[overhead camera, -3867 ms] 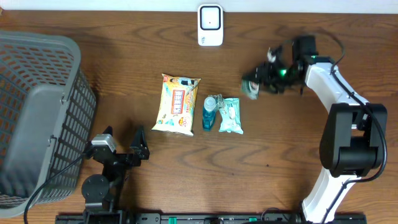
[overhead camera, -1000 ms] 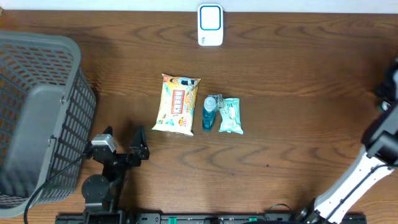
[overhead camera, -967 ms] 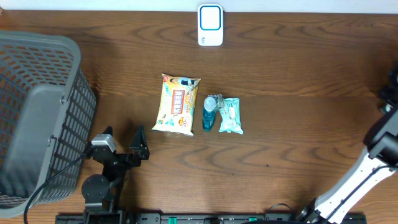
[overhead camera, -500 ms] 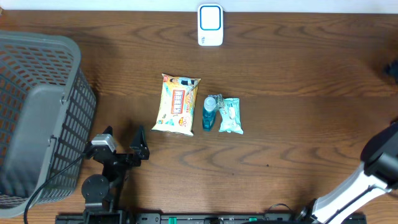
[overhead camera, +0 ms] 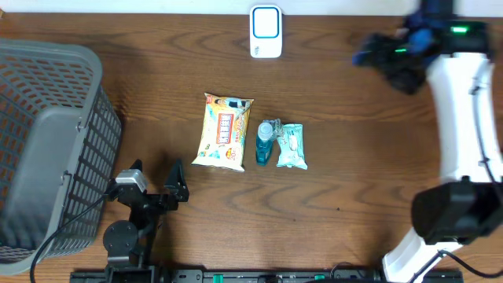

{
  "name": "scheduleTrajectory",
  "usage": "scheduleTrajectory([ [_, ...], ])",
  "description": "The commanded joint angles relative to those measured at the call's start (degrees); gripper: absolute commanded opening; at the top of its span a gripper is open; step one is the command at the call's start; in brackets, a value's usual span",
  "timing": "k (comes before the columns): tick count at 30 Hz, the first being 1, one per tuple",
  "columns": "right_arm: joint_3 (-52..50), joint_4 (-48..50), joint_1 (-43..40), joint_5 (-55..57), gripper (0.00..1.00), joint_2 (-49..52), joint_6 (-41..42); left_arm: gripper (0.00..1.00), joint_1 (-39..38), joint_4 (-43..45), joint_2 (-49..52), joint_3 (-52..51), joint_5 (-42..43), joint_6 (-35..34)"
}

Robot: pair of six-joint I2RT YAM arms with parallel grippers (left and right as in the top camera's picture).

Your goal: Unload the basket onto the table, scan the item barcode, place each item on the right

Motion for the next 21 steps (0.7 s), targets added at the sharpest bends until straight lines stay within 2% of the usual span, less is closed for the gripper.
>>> scheduleTrajectory([
  [1, -0.31, -0.07, 9.46, -1.75, 0.99, 0.17, -0.76, 0.98, 0.17, -1.77, -0.37, -0.98, 0.72, -0.11],
  [5, -0.31, 0.79, 17.27, 2.93, 0.99, 0.20, -3.89, 0.98, 0.17, -1.77, -0.37, -0.98, 0.72, -0.11],
  [11, -0.33, -0.87, 23.63, 7.91, 0.99, 0.22, -9.11, 0.98, 0.17, -1.77, -0.37, -0.98, 0.72, -0.11],
  [16, -0.33, -1.44, 26.84, 7.89, 0.99, 0.20, -28.41, 0.98, 0.17, -1.77, -0.37, -0.98, 0.72, -0.11],
  [21, -0.33, -2.86, 28.33, 8.11, 0.99, 0.20, -35.87, 0.98, 0.17, -1.77, -0.37, -0.98, 0.72, -0.11],
])
